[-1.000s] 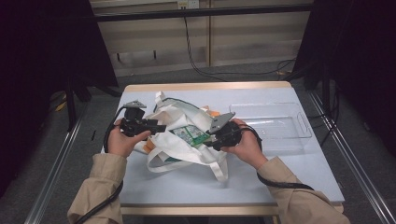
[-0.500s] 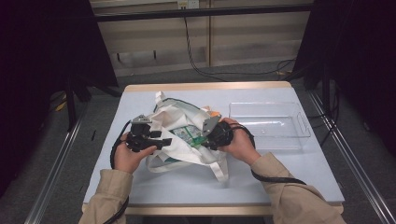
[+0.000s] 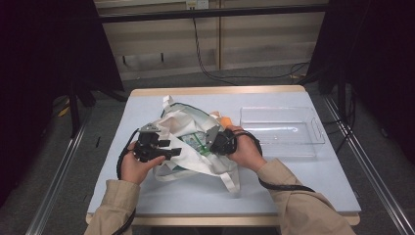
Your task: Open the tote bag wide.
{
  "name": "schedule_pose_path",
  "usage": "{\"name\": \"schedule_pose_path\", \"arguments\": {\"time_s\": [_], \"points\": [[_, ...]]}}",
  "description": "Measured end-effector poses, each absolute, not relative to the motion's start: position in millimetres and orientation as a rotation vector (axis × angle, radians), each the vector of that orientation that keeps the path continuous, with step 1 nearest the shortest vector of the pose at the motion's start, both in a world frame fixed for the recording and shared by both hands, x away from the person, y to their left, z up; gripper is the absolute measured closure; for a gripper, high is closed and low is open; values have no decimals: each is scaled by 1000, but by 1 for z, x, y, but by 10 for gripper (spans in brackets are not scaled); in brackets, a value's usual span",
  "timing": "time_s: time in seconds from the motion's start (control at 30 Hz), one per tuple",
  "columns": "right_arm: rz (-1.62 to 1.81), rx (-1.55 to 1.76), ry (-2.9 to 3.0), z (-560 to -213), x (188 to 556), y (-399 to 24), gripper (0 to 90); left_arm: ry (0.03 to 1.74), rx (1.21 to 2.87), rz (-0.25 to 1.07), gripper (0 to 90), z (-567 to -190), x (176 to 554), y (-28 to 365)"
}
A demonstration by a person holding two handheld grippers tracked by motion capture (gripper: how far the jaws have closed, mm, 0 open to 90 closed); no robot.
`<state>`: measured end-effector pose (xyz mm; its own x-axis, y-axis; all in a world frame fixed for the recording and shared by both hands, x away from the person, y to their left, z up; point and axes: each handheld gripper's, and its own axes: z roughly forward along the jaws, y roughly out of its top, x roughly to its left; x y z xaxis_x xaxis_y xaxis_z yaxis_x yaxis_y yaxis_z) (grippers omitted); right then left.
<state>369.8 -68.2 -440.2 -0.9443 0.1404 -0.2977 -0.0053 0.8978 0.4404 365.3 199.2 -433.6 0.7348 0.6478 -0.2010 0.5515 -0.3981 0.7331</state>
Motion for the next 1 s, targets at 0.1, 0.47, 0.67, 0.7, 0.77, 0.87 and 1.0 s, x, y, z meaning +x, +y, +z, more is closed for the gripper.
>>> {"name": "schedule_pose_path", "arguments": {"time_s": [0.1, 0.47, 0.67, 0.7, 0.77, 0.87, 1.0], "points": [[653, 140, 2762, -436, 371, -68, 900, 904, 2103, 142, 364, -435, 365, 199], [786, 321, 2772, -406, 381, -87, 900, 901, 2119, 155, 362, -439, 364, 200], [807, 261, 2759, -408, 377, -83, 793, 901, 2116, 157, 354, -439, 364, 201], [789, 230, 2765, -411, 377, -81, 739, 901, 2114, 156, 354, -439, 364, 201], [783, 235, 2786, -418, 378, -78, 739, 900, 2107, 152, 354, -440, 364, 201], [800, 224, 2801, -424, 377, -73, 709, 902, 2110, 151, 352, -440, 364, 202], [759, 182, 2829, -432, 375, -60, 693, 906, 2100, 143, 350, -442, 365, 201]]}}
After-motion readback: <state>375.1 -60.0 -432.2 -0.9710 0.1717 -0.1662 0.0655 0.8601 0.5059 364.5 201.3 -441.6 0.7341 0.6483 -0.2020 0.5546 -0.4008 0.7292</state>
